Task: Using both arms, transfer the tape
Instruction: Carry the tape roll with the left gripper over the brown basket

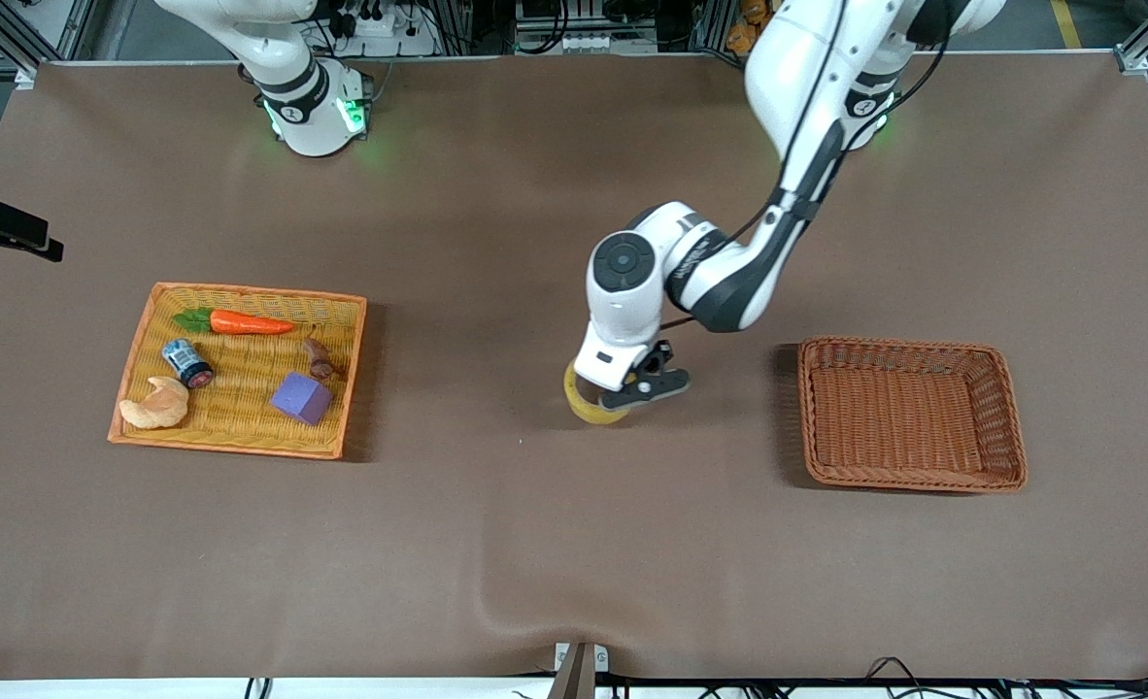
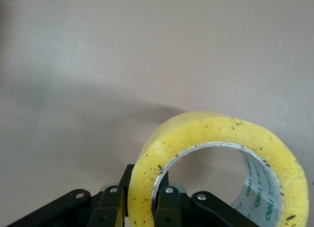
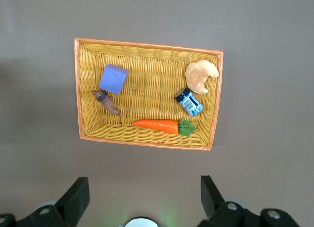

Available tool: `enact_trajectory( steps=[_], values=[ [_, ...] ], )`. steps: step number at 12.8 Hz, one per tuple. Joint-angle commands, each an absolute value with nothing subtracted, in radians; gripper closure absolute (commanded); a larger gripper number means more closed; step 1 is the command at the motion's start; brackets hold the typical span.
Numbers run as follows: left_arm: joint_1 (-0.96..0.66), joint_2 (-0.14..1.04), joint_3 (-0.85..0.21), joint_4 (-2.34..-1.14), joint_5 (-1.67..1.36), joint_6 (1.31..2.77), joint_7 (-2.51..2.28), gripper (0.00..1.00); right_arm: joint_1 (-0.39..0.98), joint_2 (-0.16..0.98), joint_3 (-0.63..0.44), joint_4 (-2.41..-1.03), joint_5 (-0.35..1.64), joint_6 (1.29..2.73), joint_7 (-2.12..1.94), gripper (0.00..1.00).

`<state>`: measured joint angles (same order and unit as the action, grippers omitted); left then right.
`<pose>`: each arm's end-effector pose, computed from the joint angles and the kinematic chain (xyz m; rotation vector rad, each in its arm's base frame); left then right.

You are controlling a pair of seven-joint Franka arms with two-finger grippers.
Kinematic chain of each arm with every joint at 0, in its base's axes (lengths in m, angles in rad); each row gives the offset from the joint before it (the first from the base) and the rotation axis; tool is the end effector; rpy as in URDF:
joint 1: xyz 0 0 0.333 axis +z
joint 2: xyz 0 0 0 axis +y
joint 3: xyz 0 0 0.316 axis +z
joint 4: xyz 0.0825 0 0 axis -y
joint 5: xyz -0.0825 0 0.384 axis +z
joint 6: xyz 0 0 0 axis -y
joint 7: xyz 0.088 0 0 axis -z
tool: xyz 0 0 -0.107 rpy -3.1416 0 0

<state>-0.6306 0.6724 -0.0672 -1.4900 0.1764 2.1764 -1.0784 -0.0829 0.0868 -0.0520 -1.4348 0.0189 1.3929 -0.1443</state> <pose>0.5580 -0.4486 0.2784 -3.0517 -0.4552 -0.1406 0.5580 -0.0720 0.6246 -3.1034 -0.0178 0.1948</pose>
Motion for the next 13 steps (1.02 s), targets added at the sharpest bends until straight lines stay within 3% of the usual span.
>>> enact_trajectory(
  steps=[1, 9, 13],
  values=[
    [-0.586, 0.582, -0.078, -1.543, 0.178, 2.117, -1.078, 1.0, -0.083, 0.066, -0.048, -1.45, 0.015, 1.39, -0.135, 0.0],
    [-0.227, 0.423, -0.078, -1.611, 0.046, 1.864, -0.603, 1.0, -0.078, 0.067, -0.046, -1.448, -0.014, 1.39, -0.127, 0.0],
    [-0.051, 0.423, -0.078, -1.634, 0.043, 1.862, -0.367, 1.0, -0.081, 0.067, -0.048, -1.445, -0.012, 1.385, -0.129, 0.0]
  ],
)
